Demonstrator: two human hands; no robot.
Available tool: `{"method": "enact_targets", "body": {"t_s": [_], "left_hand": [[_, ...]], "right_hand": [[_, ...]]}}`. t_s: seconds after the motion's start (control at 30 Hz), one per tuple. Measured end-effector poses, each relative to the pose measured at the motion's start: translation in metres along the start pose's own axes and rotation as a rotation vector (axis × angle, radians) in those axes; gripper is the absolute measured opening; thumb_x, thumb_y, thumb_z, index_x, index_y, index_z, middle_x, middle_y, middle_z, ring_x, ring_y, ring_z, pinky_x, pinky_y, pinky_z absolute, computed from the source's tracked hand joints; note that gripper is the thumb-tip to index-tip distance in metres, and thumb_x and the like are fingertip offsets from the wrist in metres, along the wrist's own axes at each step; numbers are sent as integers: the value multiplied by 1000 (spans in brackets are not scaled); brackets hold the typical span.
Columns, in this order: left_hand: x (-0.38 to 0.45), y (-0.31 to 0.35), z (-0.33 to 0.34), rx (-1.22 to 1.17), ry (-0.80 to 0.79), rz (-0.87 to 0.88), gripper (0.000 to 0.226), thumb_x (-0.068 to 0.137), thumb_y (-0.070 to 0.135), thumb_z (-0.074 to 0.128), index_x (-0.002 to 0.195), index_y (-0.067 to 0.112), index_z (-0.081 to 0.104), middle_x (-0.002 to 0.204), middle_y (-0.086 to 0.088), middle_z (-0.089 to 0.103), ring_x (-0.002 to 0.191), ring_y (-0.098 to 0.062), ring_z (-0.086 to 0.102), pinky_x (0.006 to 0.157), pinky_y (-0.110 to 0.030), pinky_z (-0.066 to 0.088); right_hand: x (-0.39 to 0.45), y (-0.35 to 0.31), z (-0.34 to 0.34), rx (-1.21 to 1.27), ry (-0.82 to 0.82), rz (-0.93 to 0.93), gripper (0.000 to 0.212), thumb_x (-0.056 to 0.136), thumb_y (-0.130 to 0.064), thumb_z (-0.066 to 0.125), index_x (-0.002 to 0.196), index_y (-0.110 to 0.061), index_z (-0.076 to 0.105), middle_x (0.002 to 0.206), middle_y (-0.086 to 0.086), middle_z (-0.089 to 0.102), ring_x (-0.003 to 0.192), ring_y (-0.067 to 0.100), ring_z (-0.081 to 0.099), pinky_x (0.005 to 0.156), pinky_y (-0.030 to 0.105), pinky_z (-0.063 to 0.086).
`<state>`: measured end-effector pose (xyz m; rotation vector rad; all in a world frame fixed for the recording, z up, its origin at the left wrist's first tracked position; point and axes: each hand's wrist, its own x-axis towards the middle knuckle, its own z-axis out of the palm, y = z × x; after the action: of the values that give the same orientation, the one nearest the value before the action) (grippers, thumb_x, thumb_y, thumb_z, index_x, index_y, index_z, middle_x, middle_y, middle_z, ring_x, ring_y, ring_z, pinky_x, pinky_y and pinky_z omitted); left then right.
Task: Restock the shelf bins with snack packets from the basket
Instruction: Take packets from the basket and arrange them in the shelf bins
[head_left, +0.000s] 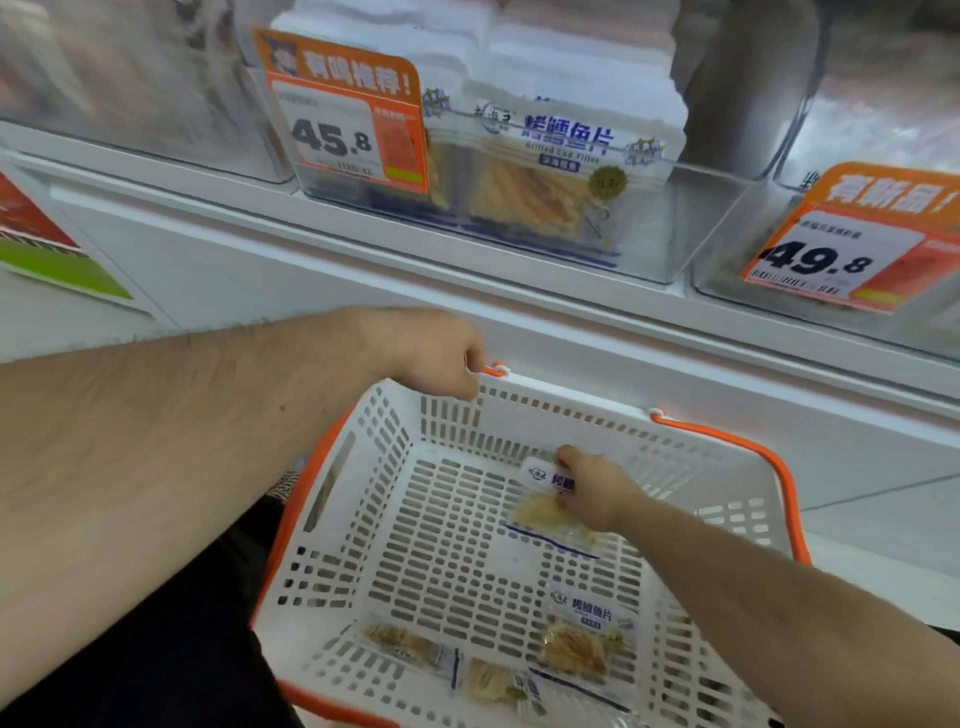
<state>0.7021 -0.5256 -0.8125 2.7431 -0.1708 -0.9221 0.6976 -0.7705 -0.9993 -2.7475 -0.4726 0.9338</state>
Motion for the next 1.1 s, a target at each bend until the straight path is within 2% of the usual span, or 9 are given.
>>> {"method": "enact_targets", "body": {"t_s": [0.17,0.3,0.47,0.63,0.8,0.87,0.93,0.97,1.1], "left_hand": [[-13,-10,-8,-119,36,22,42,90,38,67,127,19,58,118,5,64,103,-16,62,87,-31,50],[-24,-17,-13,-410,120,72,36,88,38,71,117,17,62,103,2,70,94,-17,68,87,-36,52],[-35,-16,-21,-669,154,125,26,90,21,72,109,5,65,99,-15,74,70,-11,63,58,-20,46],[-45,-19,-36,-829,302,167,7,91,11,68,96,15,71,97,-11,75,80,-20,65,77,-40,55],[-68,-29,-62,-1039,477,242,13,92,8,65,97,20,70,92,-4,77,82,-20,67,73,-34,54],[-76,-31,-70,-1103,579,280,14,92,7,65,94,20,71,97,-9,76,85,-23,64,85,-45,53],[-80,-30,-76,-1138,651,299,17,92,5,64,93,21,71,105,-17,73,87,-23,61,93,-53,50],[-81,-29,-77,-1151,670,306,17,93,5,63,93,20,71,106,-18,73,86,-23,61,91,-52,50],[-81,-27,-79,-1189,724,328,12,93,6,63,96,15,71,98,-14,75,80,-18,64,74,-36,50]], "right_hand": [[-22,-53,-71,66,139,-177,24,88,-16,64,108,-22,52,95,-4,57,87,20,56,75,31,46],[-49,-93,-127,129,240,-246,25,85,-19,70,100,-26,52,91,-2,64,76,21,63,74,40,55],[-81,-129,-168,259,309,-284,25,83,-14,74,99,-21,57,88,4,68,70,25,69,68,50,58],[-100,-145,-196,356,426,-290,28,80,-17,80,97,-23,58,85,-4,69,74,21,68,66,37,59],[-109,-142,-218,710,588,-258,28,75,-16,85,96,-16,67,88,3,75,73,18,70,67,31,56],[-112,-145,-222,909,514,-291,20,82,-9,77,101,-8,69,79,2,73,54,9,60,53,18,45],[-114,-149,-224,991,472,-313,8,89,-6,69,97,-5,68,57,-5,61,44,10,40,46,20,31],[-114,-151,-225,1009,462,-320,3,91,-5,66,91,-8,67,49,-9,55,45,12,32,47,25,24],[-113,-158,-231,1061,461,-329,31,92,-1,63,66,-17,70,45,-9,48,46,12,21,50,27,16]]}}
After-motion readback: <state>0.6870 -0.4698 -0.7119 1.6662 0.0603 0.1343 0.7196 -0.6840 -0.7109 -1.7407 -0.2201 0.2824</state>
